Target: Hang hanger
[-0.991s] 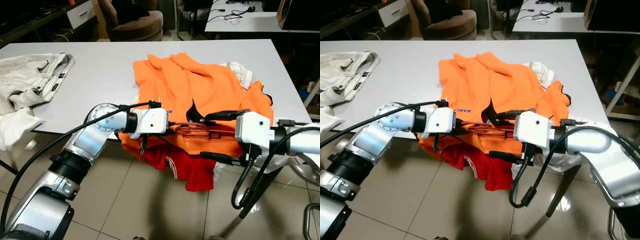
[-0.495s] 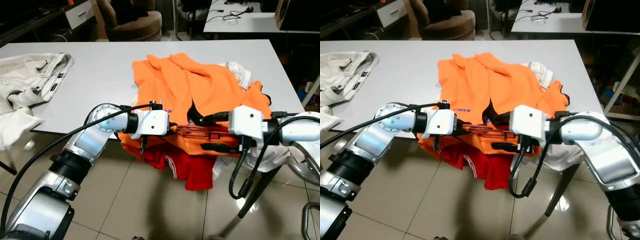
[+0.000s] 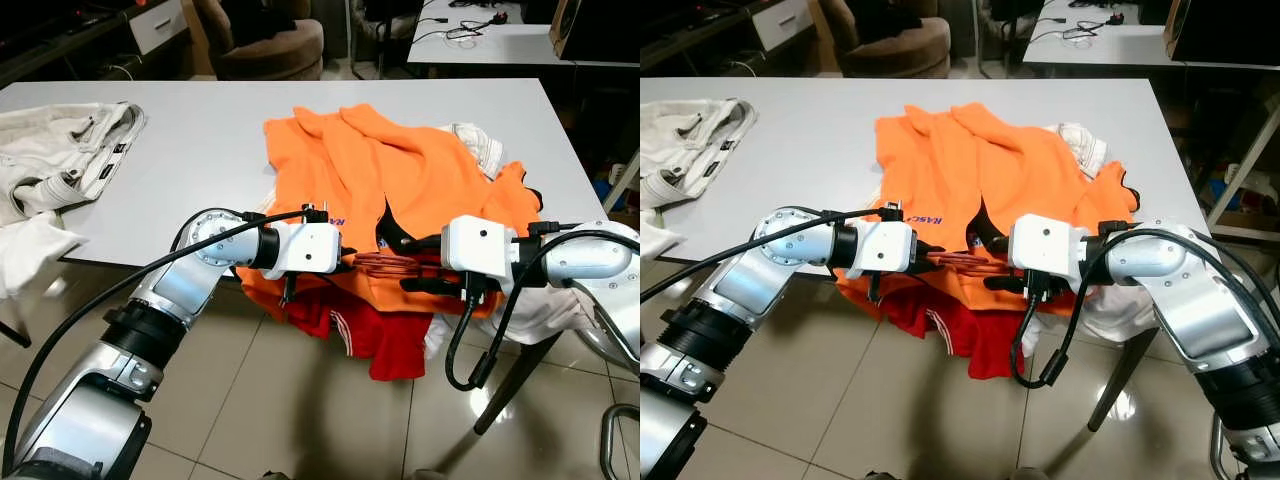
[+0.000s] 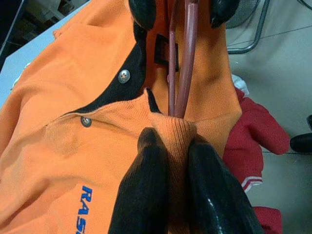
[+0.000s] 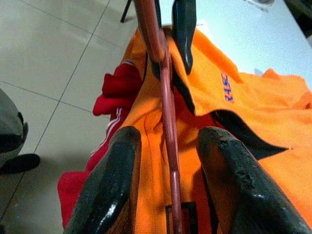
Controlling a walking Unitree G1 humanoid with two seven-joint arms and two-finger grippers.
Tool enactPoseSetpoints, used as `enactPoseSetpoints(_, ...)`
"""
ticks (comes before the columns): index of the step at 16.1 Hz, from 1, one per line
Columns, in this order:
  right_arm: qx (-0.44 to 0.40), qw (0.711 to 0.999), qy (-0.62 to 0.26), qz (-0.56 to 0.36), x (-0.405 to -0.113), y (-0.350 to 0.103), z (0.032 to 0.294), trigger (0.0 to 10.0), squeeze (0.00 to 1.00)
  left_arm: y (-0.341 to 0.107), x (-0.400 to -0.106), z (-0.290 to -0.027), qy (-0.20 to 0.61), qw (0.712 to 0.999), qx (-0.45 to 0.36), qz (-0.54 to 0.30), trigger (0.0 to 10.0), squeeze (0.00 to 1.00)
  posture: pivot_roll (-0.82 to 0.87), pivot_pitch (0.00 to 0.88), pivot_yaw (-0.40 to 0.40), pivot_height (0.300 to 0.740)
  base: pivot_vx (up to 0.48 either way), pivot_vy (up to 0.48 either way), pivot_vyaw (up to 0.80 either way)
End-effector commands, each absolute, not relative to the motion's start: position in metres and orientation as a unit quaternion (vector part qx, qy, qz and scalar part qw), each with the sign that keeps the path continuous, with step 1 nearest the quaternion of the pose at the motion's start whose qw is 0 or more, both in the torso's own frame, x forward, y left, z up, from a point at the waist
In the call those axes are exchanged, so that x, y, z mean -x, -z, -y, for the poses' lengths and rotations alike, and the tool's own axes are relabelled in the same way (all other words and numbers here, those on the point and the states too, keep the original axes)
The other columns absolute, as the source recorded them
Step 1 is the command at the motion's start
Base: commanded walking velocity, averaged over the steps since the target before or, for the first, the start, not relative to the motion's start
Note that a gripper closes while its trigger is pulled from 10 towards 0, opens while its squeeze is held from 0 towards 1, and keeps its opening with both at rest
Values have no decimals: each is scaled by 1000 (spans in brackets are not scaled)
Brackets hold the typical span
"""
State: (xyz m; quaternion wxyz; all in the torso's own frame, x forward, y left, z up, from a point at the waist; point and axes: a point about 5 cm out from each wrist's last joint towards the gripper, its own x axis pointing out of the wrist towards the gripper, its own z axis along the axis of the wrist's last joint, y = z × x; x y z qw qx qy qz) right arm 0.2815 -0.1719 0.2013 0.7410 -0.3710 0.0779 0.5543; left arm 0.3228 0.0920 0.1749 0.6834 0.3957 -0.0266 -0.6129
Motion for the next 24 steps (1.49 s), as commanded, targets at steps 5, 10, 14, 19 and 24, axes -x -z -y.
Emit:
enactPoseSetpoints(5, 378, 734, -560, -66, -285, -204, 164, 0, 0, -180, -325, -94, 610, 680, -406, 28, 0, 0, -220, 27, 125, 740, 0, 0, 0)
enactPoseSetpoints(10, 382, 735, -557, -65, -286, -205, 164, 0, 0, -180, -326, -95, 608, 681, -408, 27, 0, 0, -220, 28, 122, 740, 0, 0, 0)
enactPoseSetpoints(14, 387, 732, -557, -68, -287, -204, 164, 0, 0, -180, -325, -94, 608, 683, -405, 27, 0, 0, -222, 27, 122, 740, 0, 0, 0)
enactPoseSetpoints(19, 392, 733, -553, -63, -287, -206, 166, 0, 0, -186, -327, -95, 602, 709, -366, 37, 10000, 1000, -229, 22, 125, 740, 0, 0, 0)
enactPoseSetpoints(24, 405, 729, -547, -72, -288, -205, 174, 0, 0, -203, -323, -111, 607, 712, -350, 48, 10000, 1000, -223, 5, 111, 740, 0, 0, 0)
